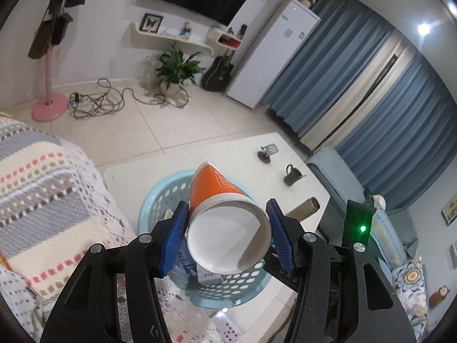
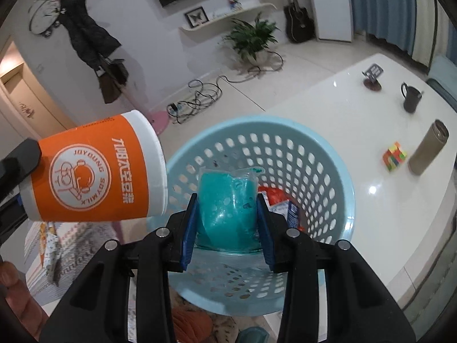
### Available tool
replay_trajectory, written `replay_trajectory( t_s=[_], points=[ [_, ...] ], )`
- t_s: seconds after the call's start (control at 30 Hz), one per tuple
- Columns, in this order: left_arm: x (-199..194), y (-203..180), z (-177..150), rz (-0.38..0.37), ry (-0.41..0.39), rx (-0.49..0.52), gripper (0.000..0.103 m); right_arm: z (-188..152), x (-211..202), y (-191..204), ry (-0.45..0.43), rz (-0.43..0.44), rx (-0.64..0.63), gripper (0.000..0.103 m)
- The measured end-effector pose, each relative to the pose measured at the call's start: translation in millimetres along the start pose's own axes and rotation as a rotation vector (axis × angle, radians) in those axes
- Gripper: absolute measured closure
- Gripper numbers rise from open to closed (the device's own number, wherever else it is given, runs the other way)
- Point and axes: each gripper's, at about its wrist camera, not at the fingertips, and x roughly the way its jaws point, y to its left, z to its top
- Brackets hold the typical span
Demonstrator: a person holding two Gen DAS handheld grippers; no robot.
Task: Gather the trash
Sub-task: 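Carry the orange cup and teal packet over the basket and open both tools, then grasp the orange snack bag with the left tool while the right tool grasps the white dotted bag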
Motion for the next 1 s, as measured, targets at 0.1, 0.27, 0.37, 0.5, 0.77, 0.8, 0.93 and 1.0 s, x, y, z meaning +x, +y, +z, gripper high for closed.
replay_trajectory(
  t_s=[0.1,0.27,0.37,0.5,0.77,0.8,0.93,1.0],
  points=[
    [8,0,-5,0.0,0.026,0.007,0.048,-1,6,-5,0.015,-0.014,0.012,0.066],
    [10,2,-11,0.004,0.056,0.009,0.044,-3,5,-8,0.018,-0.016,0.035,0.047],
    [1,7,-13,0.007,0.044,-0.003,0.038,-4,3,-8,0.019,-0.012,0.044,0.047],
    [-12,11,-15,0.005,0.027,-0.013,0.036,-7,-1,-6,0.021,-0.002,0.046,0.047],
    [-42,15,-20,-0.005,-0.014,-0.036,0.034,-11,-22,19,-0.005,0.025,-0.001,0.047],
    [-50,17,-22,-0.007,-0.027,-0.04,0.034,-11,-27,23,-0.013,0.031,-0.011,0.047],
    [-84,25,-24,0.006,-0.089,-0.044,0.034,-13,-49,53,-0.056,0.064,-0.078,0.047],
    [-107,33,-26,0.028,-0.13,-0.045,0.031,-16,-57,71,-0.069,0.085,-0.113,0.047]
  ],
)
